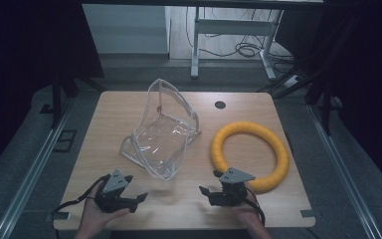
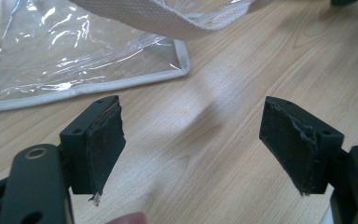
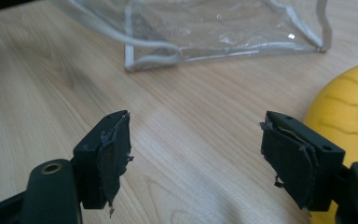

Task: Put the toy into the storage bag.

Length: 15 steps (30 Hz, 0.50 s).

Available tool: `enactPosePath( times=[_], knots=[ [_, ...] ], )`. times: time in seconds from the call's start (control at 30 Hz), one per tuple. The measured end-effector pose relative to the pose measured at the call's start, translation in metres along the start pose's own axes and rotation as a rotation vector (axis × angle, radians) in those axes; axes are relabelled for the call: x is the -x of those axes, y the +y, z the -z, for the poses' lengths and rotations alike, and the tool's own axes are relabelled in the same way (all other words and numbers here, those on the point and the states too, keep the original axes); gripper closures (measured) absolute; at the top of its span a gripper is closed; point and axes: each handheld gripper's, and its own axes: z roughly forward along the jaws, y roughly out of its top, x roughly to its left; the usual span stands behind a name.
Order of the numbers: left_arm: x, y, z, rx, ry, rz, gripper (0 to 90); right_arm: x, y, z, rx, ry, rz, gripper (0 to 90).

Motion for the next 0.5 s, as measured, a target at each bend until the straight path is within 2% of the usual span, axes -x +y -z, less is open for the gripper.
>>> enactPosePath(
  times=[0.07,0.2,0.3,0.33,0.37,0.43,0.5],
  knots=[
    [0.000,0.000,-0.001,-0.001,0.009,0.001,21.7,0.002,0.001,0.002,0.002,0.021,-0.006,26.1],
    [0.000,0.000,-0.003,-0.003,-0.003,0.003,21.6,0.000,0.005,0.004,-0.012,0.045,0.038,29.1],
    [-0.001,0.001,-0.003,-0.011,0.011,-0.004,21.6,-0.002,0.010,0.005,-0.039,0.074,0.051,28.5],
    [-0.002,0.001,-0.003,-0.012,0.016,-0.007,21.5,-0.002,0.011,0.005,-0.037,0.075,0.057,28.7],
    [-0.003,0.002,-0.002,-0.011,0.017,-0.008,21.6,0.000,0.012,0.004,-0.031,0.062,0.039,29.2],
    [-0.004,0.002,0.000,0.002,0.016,-0.004,21.6,0.002,0.012,0.002,-0.024,0.069,0.011,29.6],
    [-0.003,0.001,0.001,0.015,0.027,-0.004,22.8,0.001,0.012,0.002,-0.025,0.049,0.035,29.4]
  ],
)
